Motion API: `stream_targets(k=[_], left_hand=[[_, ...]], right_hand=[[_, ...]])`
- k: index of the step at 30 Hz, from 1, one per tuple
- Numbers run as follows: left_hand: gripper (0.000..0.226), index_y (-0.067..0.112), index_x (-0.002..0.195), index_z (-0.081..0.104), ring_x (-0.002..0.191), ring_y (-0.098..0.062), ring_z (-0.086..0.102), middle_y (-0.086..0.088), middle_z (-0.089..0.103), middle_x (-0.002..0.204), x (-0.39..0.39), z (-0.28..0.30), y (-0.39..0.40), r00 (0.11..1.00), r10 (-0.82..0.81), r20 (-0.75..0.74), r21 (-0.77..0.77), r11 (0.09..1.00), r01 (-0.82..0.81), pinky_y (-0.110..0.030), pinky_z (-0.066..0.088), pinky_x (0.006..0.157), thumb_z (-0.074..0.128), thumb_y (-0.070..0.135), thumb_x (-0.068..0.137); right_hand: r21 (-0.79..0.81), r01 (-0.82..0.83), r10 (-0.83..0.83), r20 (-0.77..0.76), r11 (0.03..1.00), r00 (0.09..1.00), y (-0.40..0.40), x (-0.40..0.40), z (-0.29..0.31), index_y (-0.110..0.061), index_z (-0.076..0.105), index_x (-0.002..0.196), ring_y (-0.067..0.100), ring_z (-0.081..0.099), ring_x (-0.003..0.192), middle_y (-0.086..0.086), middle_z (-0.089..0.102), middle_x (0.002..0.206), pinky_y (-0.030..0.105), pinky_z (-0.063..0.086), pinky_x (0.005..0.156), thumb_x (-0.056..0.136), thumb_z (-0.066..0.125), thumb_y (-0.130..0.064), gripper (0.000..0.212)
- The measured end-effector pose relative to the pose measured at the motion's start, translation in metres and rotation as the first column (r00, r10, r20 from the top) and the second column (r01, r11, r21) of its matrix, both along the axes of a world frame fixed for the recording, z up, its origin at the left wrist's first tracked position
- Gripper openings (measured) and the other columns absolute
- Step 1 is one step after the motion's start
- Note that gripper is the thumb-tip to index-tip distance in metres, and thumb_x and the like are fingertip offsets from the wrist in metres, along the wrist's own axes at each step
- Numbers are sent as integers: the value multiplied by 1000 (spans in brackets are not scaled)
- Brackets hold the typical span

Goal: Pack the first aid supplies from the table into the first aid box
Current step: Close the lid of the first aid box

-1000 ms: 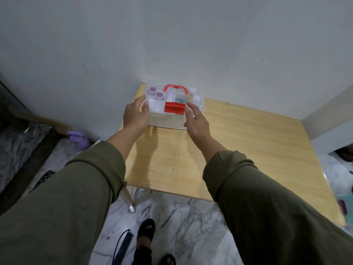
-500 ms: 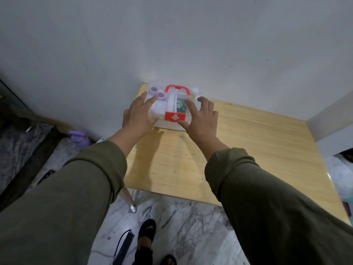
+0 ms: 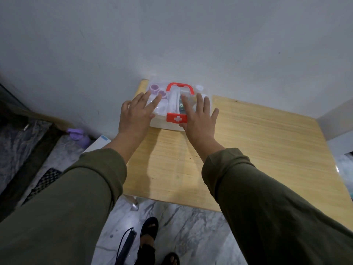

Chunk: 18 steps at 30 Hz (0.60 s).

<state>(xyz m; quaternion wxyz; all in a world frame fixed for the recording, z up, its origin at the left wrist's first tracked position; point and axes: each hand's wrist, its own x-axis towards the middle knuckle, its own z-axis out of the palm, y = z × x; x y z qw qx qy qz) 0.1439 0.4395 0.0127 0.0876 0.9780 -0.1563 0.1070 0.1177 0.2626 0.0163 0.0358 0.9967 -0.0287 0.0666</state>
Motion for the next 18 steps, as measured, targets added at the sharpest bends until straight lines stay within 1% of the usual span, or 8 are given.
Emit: stream_targets(k=[2, 9, 13, 18], left_hand=[[60, 24, 146, 30, 139, -30, 33, -11, 34, 152, 3, -1, -1, 1000, 10, 14, -7, 1000, -10, -45, 30, 104, 56, 21, 93], [58, 26, 147, 28, 140, -28, 29, -9, 33, 153, 30, 2, -7, 1000, 15, 17, 10, 1000, -15, -44, 25, 107, 53, 22, 94], [58, 27, 146, 29, 141, -27, 28, -9, 33, 153, 56, 3, -12, 1000, 8, 20, 26, 1000, -9, -44, 25, 107, 54, 23, 94], [58, 27, 143, 35, 139, -26, 31, -9, 40, 149, 86, 1, -19, 999, -23, 45, 4, 1000, 23, -45, 24, 105, 58, 18, 91]], right_hand=[[-5, 3, -3, 4, 1000, 1000, 0, 3, -2, -33, 2, 146, 38, 8, 145, 13, 8, 157, 63, 15, 111, 85, 59, -51, 85], [5, 35, -35, -16, 999, 999, -2, 26, -1, -32, -2, 146, 38, 4, 145, 14, 4, 158, 61, 16, 112, 87, 58, -48, 86], [-2, 59, -59, -26, 998, 998, -6, 48, 1, -33, -1, 146, 38, 4, 145, 13, 4, 158, 62, 15, 112, 86, 58, -50, 86], [5, 56, -56, -30, 998, 998, -15, 73, 4, -34, 1, 146, 37, 5, 145, 14, 7, 157, 63, 16, 111, 86, 58, -48, 84]])
